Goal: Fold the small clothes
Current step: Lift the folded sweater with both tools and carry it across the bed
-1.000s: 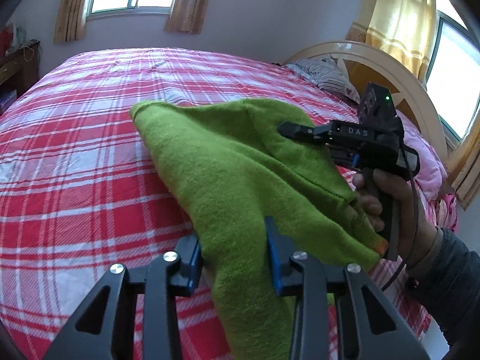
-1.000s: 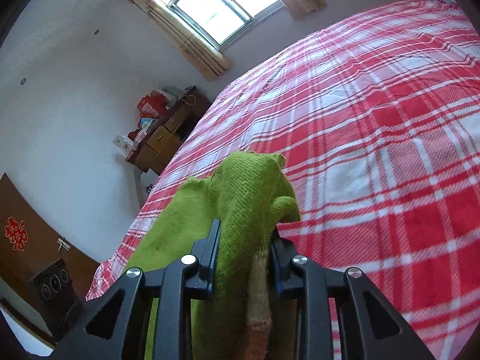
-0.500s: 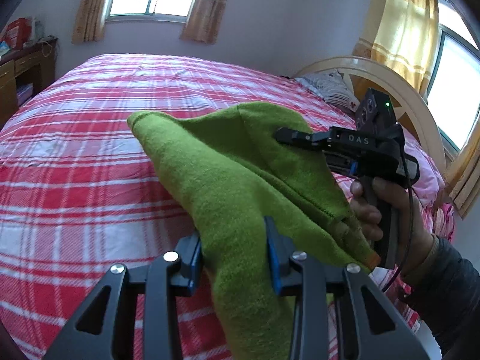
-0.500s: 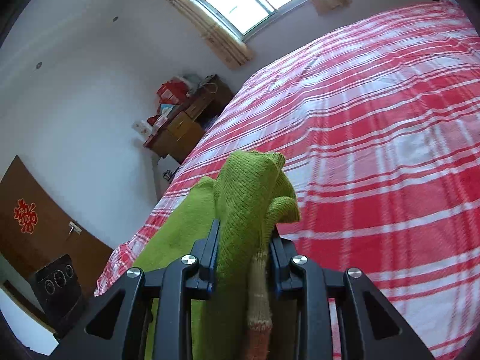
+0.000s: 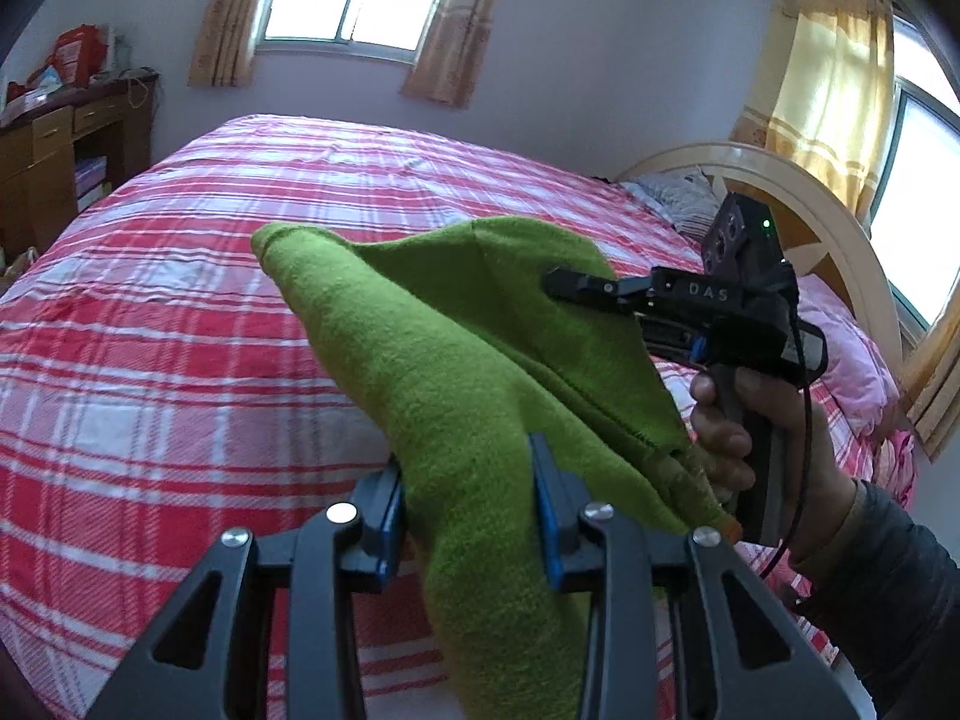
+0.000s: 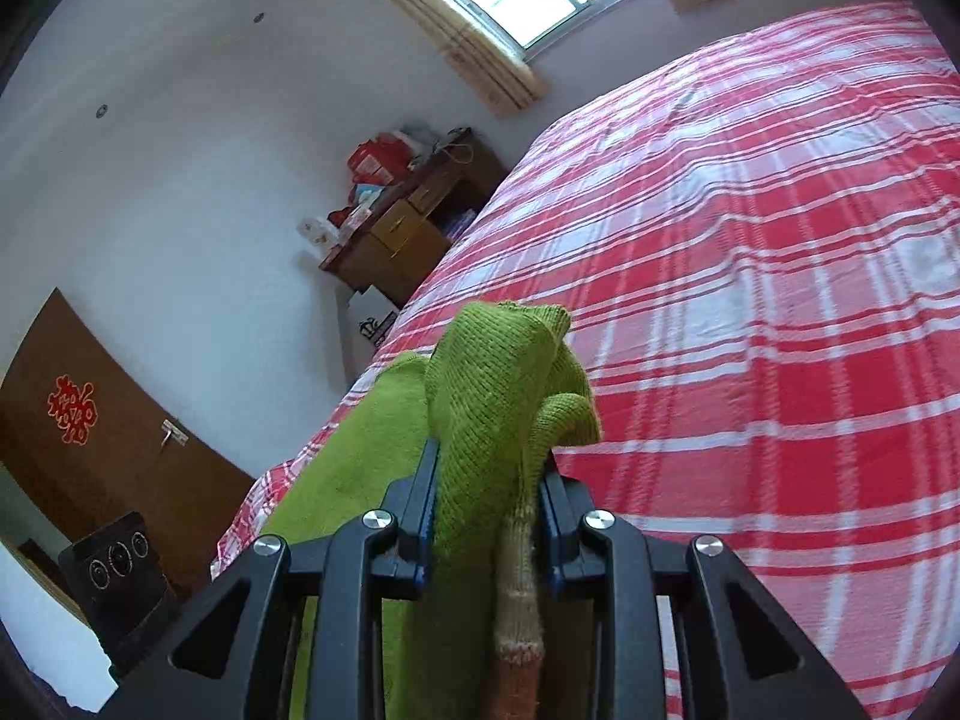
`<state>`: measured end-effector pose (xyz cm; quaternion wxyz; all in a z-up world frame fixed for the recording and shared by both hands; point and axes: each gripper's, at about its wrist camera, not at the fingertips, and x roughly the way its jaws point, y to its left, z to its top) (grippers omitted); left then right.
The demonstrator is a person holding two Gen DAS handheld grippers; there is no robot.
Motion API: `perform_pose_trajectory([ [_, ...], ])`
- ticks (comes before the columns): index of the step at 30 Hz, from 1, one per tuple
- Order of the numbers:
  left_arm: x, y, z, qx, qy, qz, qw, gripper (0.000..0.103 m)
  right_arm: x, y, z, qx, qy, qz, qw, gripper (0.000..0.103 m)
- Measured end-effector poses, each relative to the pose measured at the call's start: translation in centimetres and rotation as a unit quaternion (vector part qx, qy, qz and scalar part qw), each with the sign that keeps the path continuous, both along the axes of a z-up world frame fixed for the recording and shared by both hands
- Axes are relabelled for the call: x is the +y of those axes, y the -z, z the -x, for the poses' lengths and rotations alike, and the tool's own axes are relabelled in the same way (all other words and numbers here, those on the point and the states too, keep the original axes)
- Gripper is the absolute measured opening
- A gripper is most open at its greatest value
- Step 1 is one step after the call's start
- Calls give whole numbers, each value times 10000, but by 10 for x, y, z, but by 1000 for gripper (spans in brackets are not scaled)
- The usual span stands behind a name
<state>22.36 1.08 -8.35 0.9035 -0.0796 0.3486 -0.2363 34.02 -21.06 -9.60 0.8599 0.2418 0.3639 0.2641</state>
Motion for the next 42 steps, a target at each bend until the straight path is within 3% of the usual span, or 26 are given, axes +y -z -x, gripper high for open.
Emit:
perform_pose_trajectory([
  [17,73,-5,25,-138,-667,-7,9977,37,93,1,-21,19,-734,-134,9972,28],
  [42,147,5,25,-157,-1425,-45,9897,37,209,22,-65,200,-1484,-124,9887,28],
])
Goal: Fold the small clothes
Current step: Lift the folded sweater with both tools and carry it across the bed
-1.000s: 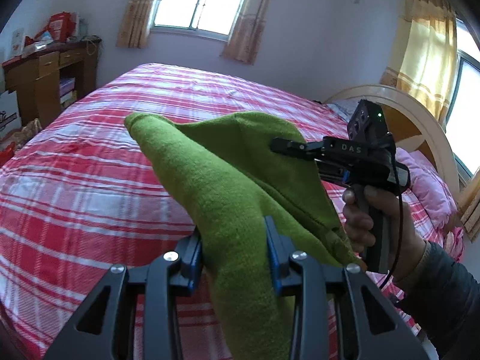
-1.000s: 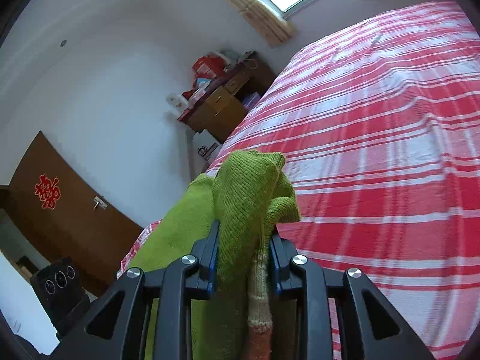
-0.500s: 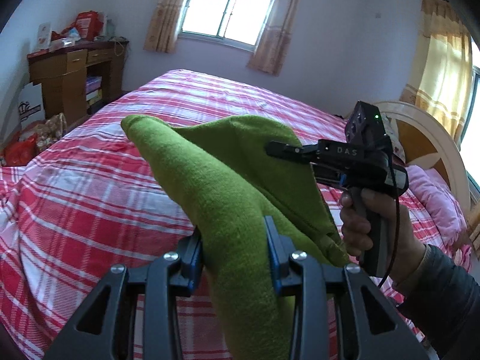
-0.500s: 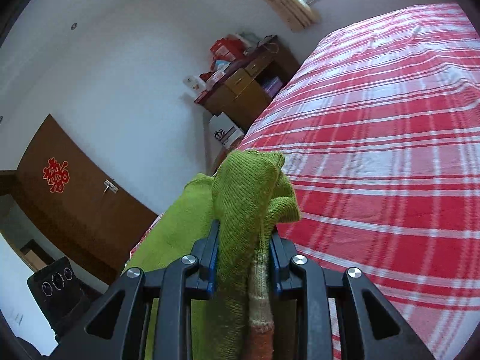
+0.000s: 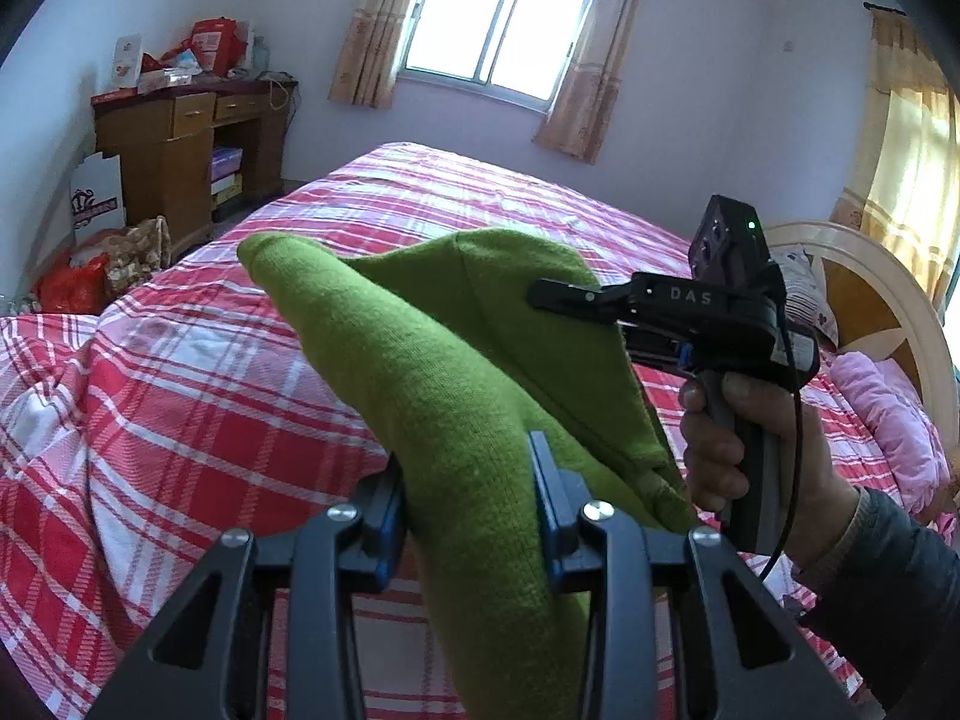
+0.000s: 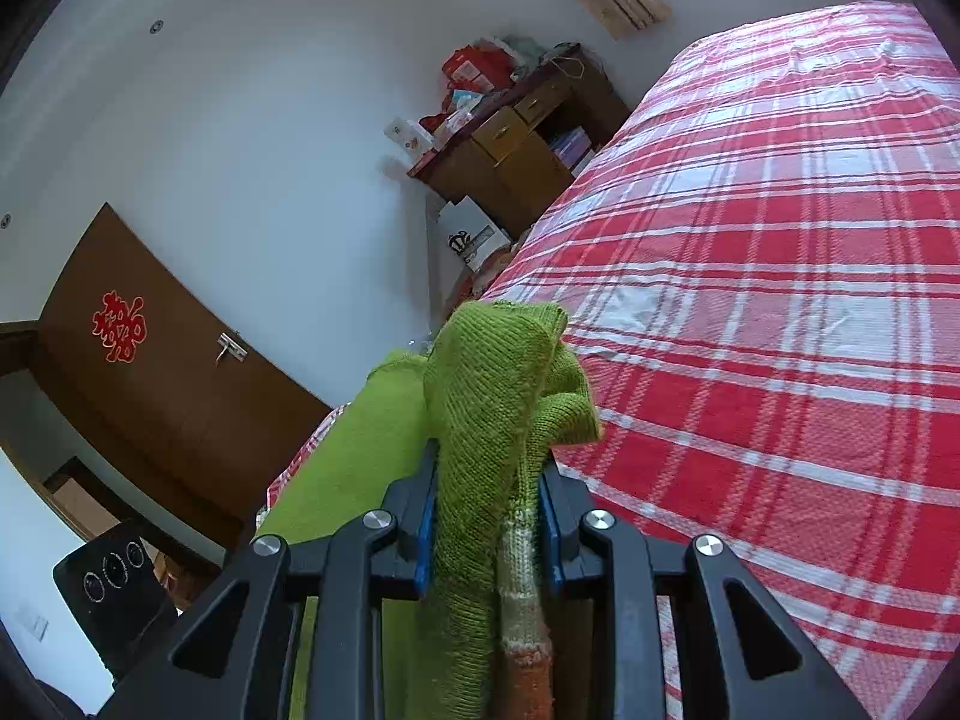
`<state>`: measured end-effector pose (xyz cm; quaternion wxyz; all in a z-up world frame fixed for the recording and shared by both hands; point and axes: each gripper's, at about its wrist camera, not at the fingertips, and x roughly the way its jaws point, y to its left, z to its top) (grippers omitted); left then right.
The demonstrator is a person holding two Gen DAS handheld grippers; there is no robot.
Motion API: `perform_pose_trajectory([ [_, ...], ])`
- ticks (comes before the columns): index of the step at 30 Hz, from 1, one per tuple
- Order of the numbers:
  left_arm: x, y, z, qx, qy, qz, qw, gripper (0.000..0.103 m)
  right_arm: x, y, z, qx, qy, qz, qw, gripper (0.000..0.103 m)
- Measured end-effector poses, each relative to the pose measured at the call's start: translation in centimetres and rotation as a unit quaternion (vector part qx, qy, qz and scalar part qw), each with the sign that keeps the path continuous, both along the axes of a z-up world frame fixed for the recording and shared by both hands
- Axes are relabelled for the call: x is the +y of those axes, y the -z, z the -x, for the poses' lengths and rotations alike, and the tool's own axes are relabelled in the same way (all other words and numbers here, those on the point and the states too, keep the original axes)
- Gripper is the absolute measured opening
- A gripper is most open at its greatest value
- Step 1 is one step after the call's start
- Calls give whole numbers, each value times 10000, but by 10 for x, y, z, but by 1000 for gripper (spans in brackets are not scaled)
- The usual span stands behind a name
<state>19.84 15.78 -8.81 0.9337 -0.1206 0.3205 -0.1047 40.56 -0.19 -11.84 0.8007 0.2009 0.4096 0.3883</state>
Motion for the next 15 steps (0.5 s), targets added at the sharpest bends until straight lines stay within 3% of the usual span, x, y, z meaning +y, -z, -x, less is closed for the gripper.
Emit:
perform_pose_trajectory([
  [15,24,9,8,76,-167,-217,9996,37,43,14,-11,64,-354,89,9993,28],
])
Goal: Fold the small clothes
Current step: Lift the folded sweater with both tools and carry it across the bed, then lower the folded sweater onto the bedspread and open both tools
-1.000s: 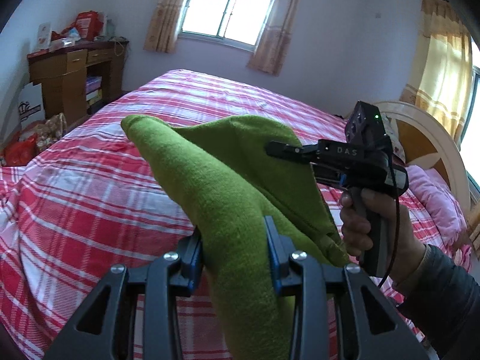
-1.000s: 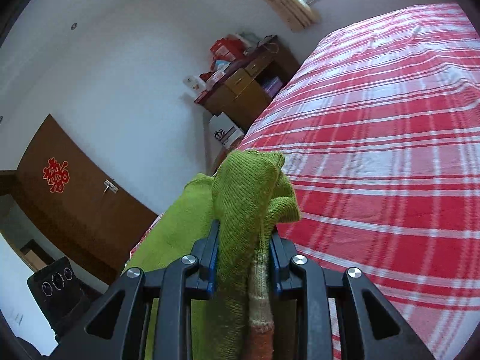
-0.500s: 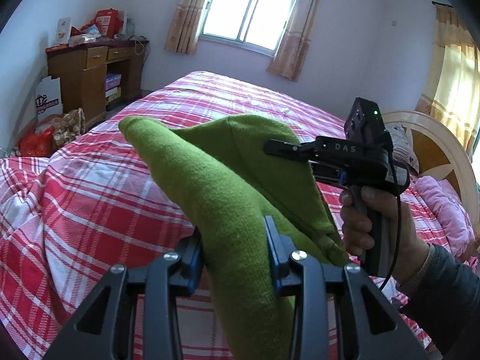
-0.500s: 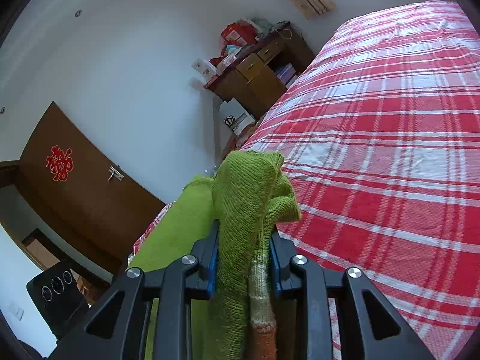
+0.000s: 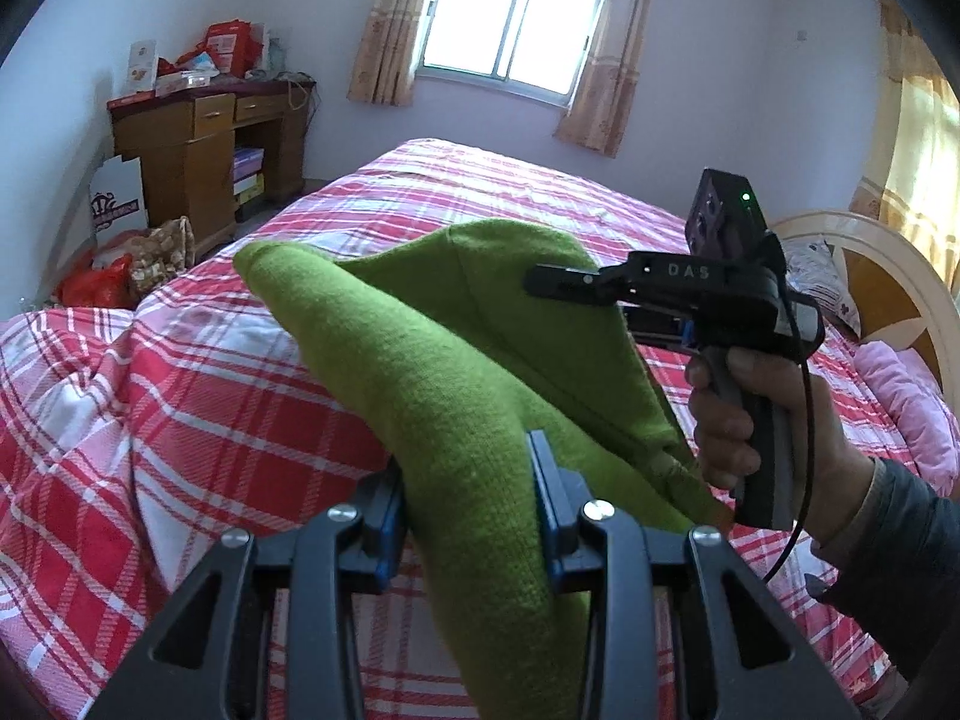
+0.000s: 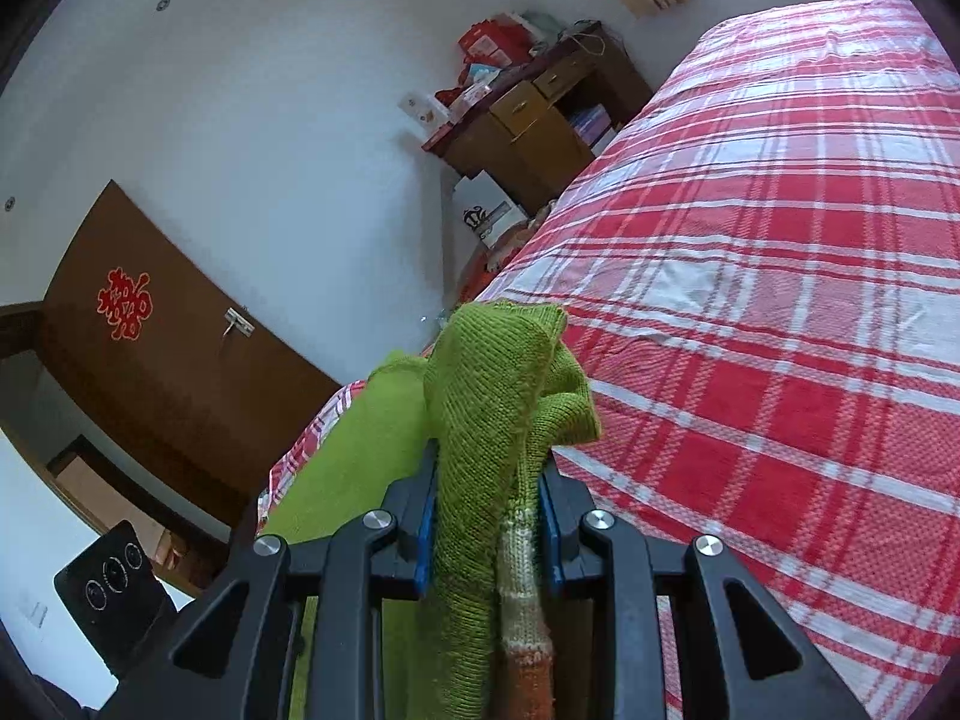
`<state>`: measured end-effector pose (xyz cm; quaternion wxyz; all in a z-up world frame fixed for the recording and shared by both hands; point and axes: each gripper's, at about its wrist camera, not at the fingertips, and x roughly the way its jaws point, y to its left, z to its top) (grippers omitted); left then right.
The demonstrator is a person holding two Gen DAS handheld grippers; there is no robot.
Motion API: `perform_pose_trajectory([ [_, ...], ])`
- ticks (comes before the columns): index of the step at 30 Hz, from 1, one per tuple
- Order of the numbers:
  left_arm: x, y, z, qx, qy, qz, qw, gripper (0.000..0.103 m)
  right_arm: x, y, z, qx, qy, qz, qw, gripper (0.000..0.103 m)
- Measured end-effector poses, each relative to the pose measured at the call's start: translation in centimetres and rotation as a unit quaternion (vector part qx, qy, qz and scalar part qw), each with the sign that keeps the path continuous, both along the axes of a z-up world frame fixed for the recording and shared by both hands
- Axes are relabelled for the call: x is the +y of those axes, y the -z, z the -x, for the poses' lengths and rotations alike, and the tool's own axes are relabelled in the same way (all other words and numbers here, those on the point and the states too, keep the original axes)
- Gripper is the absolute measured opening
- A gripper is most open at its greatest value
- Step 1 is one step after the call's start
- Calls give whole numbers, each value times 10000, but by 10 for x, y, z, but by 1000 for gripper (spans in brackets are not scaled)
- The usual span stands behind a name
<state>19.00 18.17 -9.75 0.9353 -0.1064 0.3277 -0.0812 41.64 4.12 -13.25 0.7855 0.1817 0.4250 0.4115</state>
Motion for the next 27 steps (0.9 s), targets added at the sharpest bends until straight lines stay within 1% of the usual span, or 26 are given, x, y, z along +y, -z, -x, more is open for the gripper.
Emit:
perform_pose_trajectory([
  [5,8,5,3,47,-42,-14,10000,37,10,2,0,19,-81,36,10000,28],
  [9,13,17,4,292,-122,-11,9995,41,11,7,-2,61,-47,74,9999,28],
  [11,16,22,4,379,-157,16,9992,46,10,9,-3,92,-7,81,9999,28],
  [15,18,26,3,482,-226,34,9986,51,6,16,-9,222,130,115,9996,28],
  [17,17,25,2,504,-268,10,9984,62,3,19,-11,263,181,143,9994,28],
  [19,16,24,1,496,-266,-30,9984,64,1,23,-13,323,235,164,9991,29],
  [23,12,27,1,476,-288,-151,9983,73,-5,33,-16,436,344,217,9982,29],
  [25,13,27,1,472,-325,-224,9981,75,-8,37,-16,493,382,232,9978,30],
  [27,12,26,1,462,-330,-272,9980,76,-9,41,-17,520,409,308,9973,31],
])
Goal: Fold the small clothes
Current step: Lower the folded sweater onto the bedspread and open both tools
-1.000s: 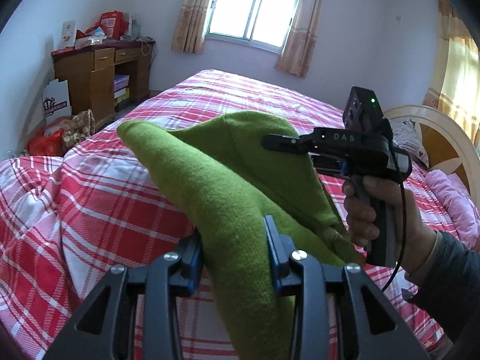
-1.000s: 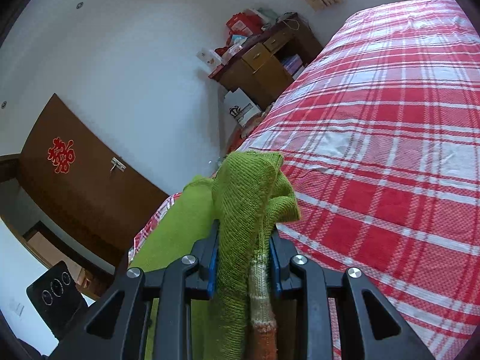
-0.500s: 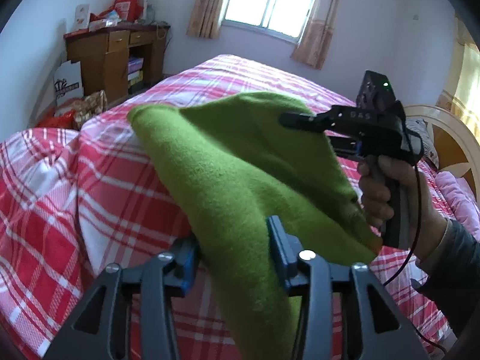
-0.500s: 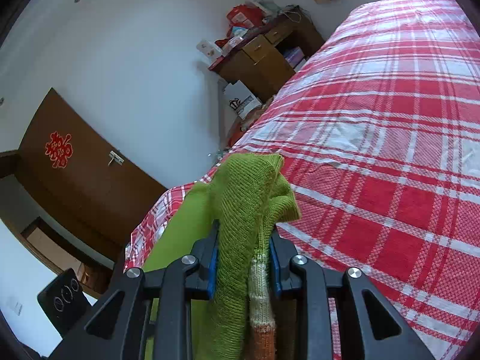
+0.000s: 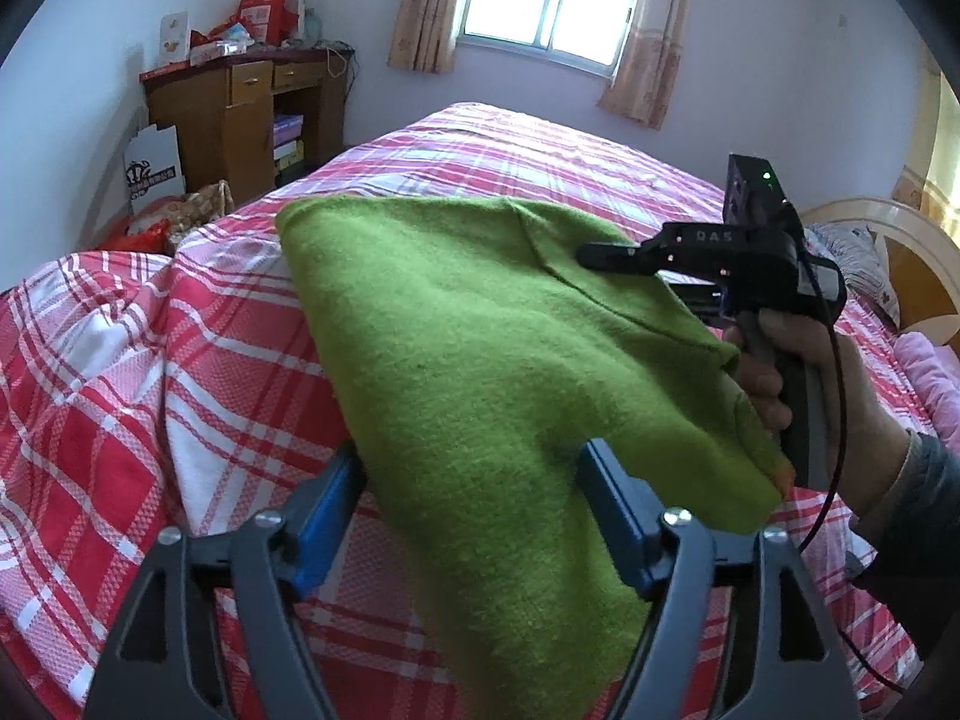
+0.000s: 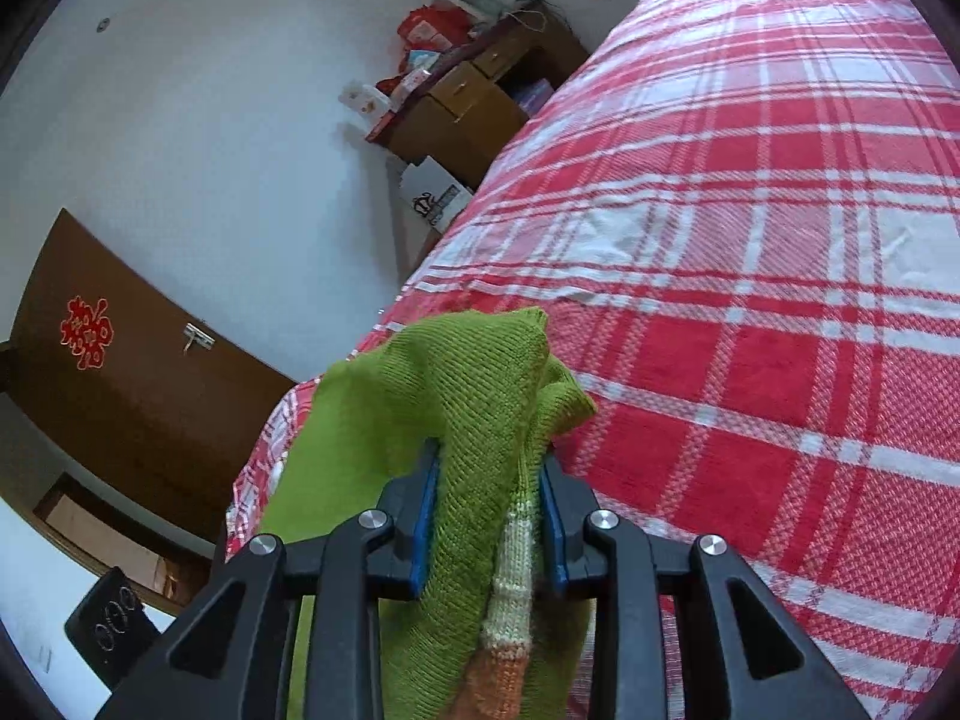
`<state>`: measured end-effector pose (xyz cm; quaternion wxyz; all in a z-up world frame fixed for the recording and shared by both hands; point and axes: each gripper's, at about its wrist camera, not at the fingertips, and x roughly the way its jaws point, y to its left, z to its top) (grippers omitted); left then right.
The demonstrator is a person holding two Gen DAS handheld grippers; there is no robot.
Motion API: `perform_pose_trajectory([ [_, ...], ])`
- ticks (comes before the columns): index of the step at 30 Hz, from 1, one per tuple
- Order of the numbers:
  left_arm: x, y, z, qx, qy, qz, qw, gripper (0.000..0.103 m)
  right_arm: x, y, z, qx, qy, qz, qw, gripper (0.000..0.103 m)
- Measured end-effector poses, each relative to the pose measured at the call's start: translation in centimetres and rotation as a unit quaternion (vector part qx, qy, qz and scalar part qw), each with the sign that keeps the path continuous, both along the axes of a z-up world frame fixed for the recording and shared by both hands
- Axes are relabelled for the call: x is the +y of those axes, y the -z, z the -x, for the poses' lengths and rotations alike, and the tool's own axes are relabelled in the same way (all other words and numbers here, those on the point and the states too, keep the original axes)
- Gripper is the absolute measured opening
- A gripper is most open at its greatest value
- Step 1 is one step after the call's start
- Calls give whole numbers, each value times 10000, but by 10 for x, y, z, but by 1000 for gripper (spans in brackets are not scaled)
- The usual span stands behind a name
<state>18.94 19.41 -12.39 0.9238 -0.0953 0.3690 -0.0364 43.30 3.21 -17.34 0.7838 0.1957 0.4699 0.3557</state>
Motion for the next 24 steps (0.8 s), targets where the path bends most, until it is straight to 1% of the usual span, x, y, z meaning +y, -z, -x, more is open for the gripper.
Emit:
perform_pose_trajectory([
  [2,1,-4,2,-56,-13,-23,10000,76,-2,2,0,11,41,102,9999,33],
  [4,4,-14,8,-280,-57,-32,9996,76,-3,-3,2,-121,97,303,9994,36],
  [6,11,-28,14,-602,-160,-64,9980,86,-2,-13,8,-362,140,540,9978,36],
  [7,15,-35,13,-719,-260,-132,9970,97,-2,-23,14,-561,211,675,9959,36],
  [8,18,-40,13,-828,-390,-251,9955,100,-3,-30,18,-697,267,738,9945,36],
  [9,22,-43,11,-903,-478,-347,9942,100,-5,-42,26,-920,326,761,9923,36],
  [11,28,-42,4,-878,-576,-413,9936,100,-5,-63,42,-1220,260,654,9900,36],
  [12,31,-39,-2,-804,-647,-423,9938,100,-3,-75,55,-1388,96,531,9888,36],
  [14,34,-30,-11,-646,-740,-467,9941,100,3,-85,73,-1509,-187,386,9876,37],
  [16,36,-17,-15,-462,-808,-501,9944,100,10,-82,97,-1450,-657,224,9870,37],
  [17,36,-11,-15,-407,-807,-495,9947,100,13,-79,103,-1402,-777,213,9868,37],
  [18,35,-6,-15,-345,-771,-490,9952,100,15,-69,112,-1313,-890,329,9868,37],
  [19,33,-1,-16,-286,-747,-523,9954,100,16,-62,115,-1276,-897,468,9866,37],
  [20,31,3,-17,-235,-750,-553,9954,100,17,-48,117,-1202,-831,804,9860,37],
  [21,28,8,-20,-160,-736,-546,9957,101,16,-39,116,-1147,-712,1030,9855,36],
  [22,25,12,-22,-80,-716,-532,9960,102,13,-32,114,-1046,-616,1066,9869,34],
  [23,24,18,-25,-8,-752,-520,9958,103,5,-28,112,-927,-494,827,9910,34],
  [24,22,19,-25,-36,-777,-499,9957,103,3,-28,111,-873,-436,742,9925,34],
])
